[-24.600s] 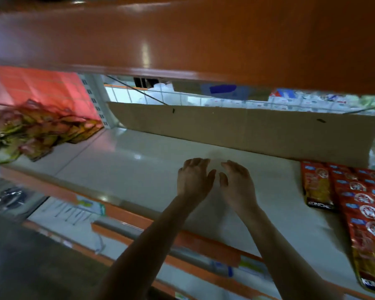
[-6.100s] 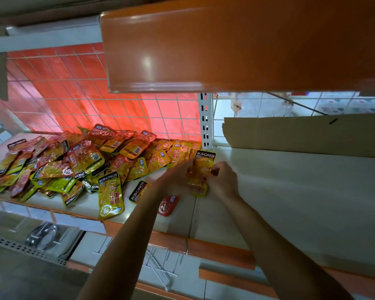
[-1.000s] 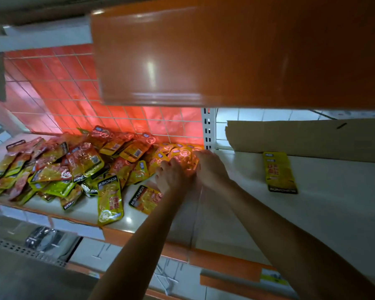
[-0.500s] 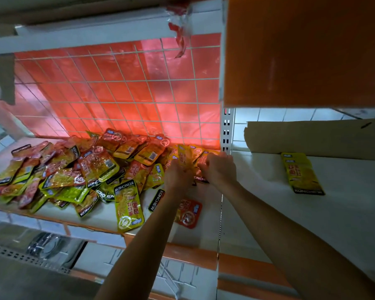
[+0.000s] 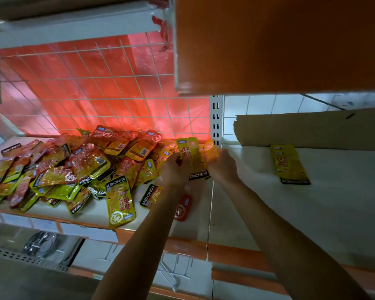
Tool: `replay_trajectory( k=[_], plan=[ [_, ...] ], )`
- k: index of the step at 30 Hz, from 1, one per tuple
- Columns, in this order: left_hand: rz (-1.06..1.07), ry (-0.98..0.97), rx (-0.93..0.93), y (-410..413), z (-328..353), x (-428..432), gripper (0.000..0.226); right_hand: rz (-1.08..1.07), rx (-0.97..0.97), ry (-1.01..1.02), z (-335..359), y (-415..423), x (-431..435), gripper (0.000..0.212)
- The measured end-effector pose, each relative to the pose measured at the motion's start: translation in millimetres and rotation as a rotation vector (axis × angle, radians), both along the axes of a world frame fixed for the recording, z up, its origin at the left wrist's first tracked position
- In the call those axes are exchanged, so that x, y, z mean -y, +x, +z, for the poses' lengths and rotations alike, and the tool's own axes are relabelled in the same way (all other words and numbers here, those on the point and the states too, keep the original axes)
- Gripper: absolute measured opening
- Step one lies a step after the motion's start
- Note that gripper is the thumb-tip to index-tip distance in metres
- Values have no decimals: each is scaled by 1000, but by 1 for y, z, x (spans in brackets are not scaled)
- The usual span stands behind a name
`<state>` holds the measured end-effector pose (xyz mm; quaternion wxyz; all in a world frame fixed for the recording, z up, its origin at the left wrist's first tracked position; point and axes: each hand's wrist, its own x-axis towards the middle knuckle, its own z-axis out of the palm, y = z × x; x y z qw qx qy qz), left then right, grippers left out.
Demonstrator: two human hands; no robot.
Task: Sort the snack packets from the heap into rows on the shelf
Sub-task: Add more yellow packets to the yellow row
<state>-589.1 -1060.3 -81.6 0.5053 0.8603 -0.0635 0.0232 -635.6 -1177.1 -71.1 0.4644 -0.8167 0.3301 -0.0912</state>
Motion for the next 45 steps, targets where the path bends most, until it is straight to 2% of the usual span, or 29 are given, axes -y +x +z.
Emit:
replay_trajectory(
  k=[5,8,10,15,19,22,27,30,33,38,40,45],
  plan=[
    [-87,-197,-160,-19,6,40,16,-204,143,5,8,-37,34,29],
    [-134,-341,-291,-35,10,66,34,-307,221,-20,14,-61,61,25],
    [-163,-399,-355,-44,10,81,26,-346,217,-22,15,-79,81,18],
    [-245,-391,-414,-66,6,111,10,-426,228,20,11,-126,119,5],
    [-238,-380,-420,-80,-2,125,8,-419,213,68,3,-146,134,7],
    [-233,-346,-420,-87,-6,129,11,-410,192,64,-4,-152,137,14],
    [-253,-313,-424,-91,-5,132,21,-386,126,48,-12,-153,139,12],
    [-272,-248,-386,-91,-5,133,25,-376,106,63,-14,-151,140,15],
    [-312,-168,-331,-90,-8,133,18,-383,102,79,-17,-150,141,16],
    [-357,-95,-259,-88,-14,137,11,-372,96,69,-17,-149,142,9],
    [-368,-69,-252,-88,-14,138,10,-364,97,52,-16,-149,143,17],
    [-363,-49,-238,-87,-14,138,11,-392,56,46,-15,-149,148,8]
  ],
)
